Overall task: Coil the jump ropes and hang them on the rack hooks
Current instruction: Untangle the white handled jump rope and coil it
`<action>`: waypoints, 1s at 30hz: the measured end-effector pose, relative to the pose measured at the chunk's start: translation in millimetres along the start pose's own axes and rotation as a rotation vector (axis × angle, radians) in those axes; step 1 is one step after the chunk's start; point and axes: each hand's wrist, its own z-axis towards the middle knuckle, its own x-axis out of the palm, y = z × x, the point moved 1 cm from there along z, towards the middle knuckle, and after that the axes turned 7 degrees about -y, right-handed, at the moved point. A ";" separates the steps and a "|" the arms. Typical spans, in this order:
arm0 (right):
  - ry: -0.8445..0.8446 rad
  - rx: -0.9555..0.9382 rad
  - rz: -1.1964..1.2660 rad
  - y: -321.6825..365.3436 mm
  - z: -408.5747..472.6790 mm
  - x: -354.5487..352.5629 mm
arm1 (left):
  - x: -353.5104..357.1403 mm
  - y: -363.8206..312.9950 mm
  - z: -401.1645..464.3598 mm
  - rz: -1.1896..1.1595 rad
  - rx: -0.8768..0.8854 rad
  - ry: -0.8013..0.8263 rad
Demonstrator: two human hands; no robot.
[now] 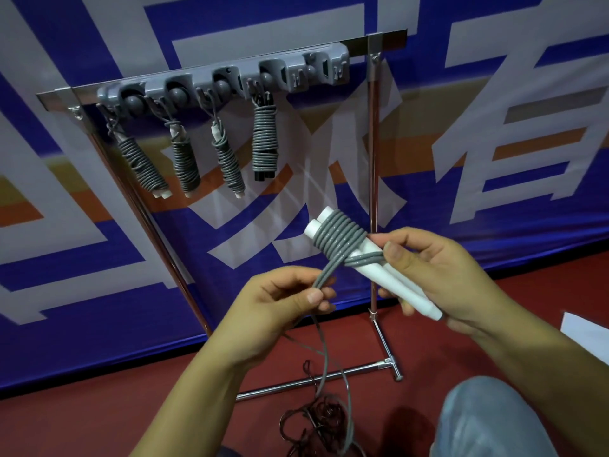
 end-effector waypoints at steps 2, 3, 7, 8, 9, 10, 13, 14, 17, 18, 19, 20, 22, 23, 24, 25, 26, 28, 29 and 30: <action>0.035 0.008 -0.004 -0.7 1.3 -0.5 | -1.5 -2.1 3.0 0.124 0.016 0.021; 0.057 0.019 -0.006 0.2 2.1 -0.7 | -1.6 -2.7 5.2 0.193 0.033 0.019; 0.208 0.084 -0.053 4.3 5.3 -1.7 | 4.5 -11.1 10.2 0.447 0.088 0.055; 0.260 0.100 -0.089 6.1 5.5 -1.9 | 5.7 -14.7 11.1 0.519 0.110 0.079; 0.316 0.122 -0.127 8.1 5.2 -2.3 | 4.6 -16.9 10.3 0.604 0.129 0.104; 0.378 0.146 -0.158 9.6 5.2 -3.2 | 6.1 -18.8 15.5 0.671 0.148 0.138; 0.534 0.228 -0.229 12.1 5.7 -6.0 | 5.6 -9.7 31.4 0.842 0.108 0.202; 0.570 0.245 -0.263 12.3 6.2 -7.0 | 5.7 -6.3 35.5 0.913 0.133 0.223; 0.633 0.279 -0.335 17.2 4.8 -6.0 | 10.2 -8.5 29.3 0.955 0.462 0.284; 0.645 0.290 -0.356 19.2 4.4 -4.2 | 11.3 -12.1 26.2 0.963 0.467 0.299; 0.654 0.303 -0.382 21.7 4.0 -2.6 | 10.7 -13.1 24.2 0.979 0.493 0.287; 0.662 0.316 -0.410 23.4 3.7 -1.3 | 12.7 -15.3 25.4 0.990 0.518 0.272; 0.672 0.336 -0.470 24.7 4.4 -0.3 | 13.7 -18.1 25.8 1.003 0.515 0.256; 0.666 0.341 -0.500 24.2 4.7 -0.7 | 13.3 -19.1 27.5 1.008 0.517 0.236; 0.658 0.344 -0.530 23.2 5.1 -1.2 | 12.2 -18.7 27.6 1.017 0.524 0.216; 0.646 0.344 -0.562 21.7 5.4 -2.0 | 11.3 -18.0 26.6 1.038 0.535 0.203; 0.635 0.340 -0.593 19.5 5.8 -2.9 | 9.8 -16.9 26.6 1.068 0.565 0.190; 0.612 0.334 -0.637 15.0 6.4 -3.9 | 9.1 -15.3 25.6 1.137 0.621 0.182; 0.602 0.328 -0.658 13.6 6.9 -4.0 | 9.5 -15.3 25.1 1.163 0.638 0.177; 0.591 0.321 -0.685 12.7 7.2 -4.0 | 9.3 -15.2 25.1 1.179 0.664 0.164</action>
